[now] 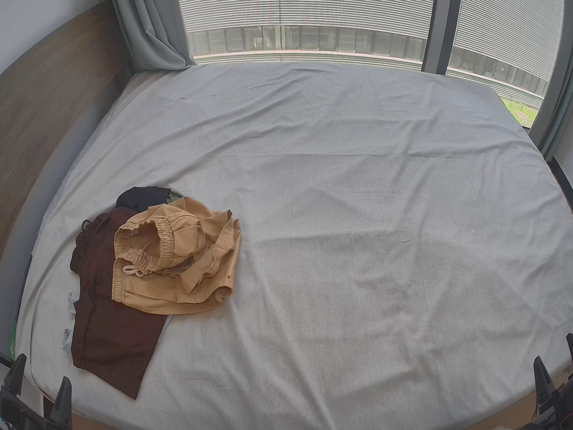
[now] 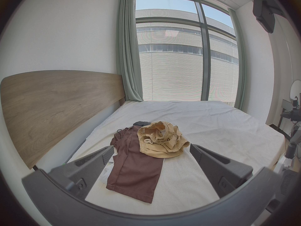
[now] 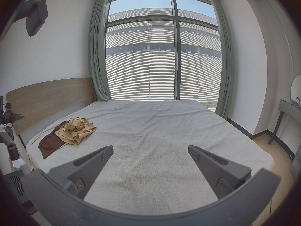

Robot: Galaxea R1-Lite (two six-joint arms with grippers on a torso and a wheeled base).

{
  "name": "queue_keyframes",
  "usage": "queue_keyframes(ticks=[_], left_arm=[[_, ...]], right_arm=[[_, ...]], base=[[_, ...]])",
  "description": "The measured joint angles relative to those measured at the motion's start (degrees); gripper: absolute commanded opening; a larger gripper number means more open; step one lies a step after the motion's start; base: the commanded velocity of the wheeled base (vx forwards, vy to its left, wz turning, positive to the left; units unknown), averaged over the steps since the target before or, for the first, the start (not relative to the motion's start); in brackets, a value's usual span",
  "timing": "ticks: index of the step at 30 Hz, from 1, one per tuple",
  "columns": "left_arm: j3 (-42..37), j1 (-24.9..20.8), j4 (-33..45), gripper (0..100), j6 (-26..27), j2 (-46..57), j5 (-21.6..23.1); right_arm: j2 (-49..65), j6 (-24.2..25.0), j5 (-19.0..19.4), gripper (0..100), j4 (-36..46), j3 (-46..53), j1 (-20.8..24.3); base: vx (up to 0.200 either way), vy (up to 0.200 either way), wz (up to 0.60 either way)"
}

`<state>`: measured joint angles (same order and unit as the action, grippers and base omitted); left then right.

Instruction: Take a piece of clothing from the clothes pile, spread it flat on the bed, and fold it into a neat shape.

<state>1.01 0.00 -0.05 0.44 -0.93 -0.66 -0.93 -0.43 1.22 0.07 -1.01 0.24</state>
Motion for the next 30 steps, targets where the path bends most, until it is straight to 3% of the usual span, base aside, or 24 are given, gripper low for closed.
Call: queue_keyframes(ticks=[30], left_arm=[[0.0, 0.0, -0.2, 100, -0.5, 0.0, 0.3]], right_arm=[[0.0, 0.2, 0.0, 100, 0.0, 0.0, 0.0]], base=[[0.0, 0.0, 0.0]])
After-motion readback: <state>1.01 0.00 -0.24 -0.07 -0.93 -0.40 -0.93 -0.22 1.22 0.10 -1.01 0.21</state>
